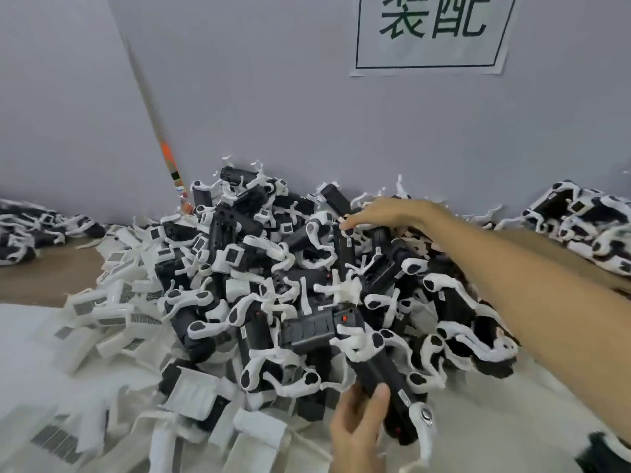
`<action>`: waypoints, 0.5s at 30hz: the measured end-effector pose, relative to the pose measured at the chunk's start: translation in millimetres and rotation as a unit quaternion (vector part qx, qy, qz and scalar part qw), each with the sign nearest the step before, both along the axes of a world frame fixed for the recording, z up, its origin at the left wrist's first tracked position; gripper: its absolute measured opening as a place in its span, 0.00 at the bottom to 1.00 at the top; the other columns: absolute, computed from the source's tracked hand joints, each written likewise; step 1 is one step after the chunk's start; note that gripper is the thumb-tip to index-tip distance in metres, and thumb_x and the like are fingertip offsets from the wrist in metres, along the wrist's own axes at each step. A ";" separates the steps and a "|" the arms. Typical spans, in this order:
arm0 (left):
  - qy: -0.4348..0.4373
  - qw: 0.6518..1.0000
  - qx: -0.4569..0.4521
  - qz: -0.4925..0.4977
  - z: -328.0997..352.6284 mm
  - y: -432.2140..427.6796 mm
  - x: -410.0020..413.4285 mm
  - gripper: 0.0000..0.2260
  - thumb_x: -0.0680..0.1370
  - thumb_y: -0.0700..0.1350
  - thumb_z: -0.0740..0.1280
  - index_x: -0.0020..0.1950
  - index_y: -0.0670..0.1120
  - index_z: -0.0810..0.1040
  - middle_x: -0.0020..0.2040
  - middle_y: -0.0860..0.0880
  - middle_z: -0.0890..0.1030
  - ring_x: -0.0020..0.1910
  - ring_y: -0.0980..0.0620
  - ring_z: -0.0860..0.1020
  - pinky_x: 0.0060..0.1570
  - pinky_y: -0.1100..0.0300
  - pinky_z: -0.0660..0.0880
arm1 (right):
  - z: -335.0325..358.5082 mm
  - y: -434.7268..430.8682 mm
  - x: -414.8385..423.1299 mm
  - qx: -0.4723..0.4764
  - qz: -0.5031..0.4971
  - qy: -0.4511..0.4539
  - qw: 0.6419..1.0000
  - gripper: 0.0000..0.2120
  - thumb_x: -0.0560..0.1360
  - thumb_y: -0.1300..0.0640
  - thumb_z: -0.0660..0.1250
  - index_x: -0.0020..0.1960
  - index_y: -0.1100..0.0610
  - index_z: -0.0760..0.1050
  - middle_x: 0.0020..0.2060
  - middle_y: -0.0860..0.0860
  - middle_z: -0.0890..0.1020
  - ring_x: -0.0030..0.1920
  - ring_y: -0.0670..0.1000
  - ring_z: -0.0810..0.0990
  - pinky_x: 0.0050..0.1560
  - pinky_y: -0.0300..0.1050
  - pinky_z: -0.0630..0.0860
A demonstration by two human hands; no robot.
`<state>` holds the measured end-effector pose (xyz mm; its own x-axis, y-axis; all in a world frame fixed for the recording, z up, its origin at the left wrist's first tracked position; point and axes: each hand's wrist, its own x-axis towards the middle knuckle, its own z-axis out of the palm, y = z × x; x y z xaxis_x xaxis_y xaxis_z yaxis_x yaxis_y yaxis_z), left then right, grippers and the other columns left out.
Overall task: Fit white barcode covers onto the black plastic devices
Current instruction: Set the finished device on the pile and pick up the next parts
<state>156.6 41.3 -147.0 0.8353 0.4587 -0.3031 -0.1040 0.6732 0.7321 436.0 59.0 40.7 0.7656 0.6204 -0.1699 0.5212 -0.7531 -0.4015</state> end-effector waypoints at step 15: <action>-0.017 0.996 0.089 0.004 18.4 -10.9 -27.8 0.15 0.78 0.42 0.68 0.64 0.39 0.79 0.51 0.44 0.86 0.52 0.46 0.83 0.61 0.46 0.74 | -29.5 -221.9 -204.5 0.076 0.033 -0.104 0.991 0.33 0.77 0.37 0.64 0.79 0.40 0.58 0.78 0.36 0.56 0.76 0.38 0.57 0.75 0.42 0.58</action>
<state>128.8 30.4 -128.5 0.8396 0.5096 -0.1879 -0.1358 0.5318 0.8359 231.5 -162.9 11.2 0.7316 0.6762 0.0861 0.6500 -0.6540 -0.3871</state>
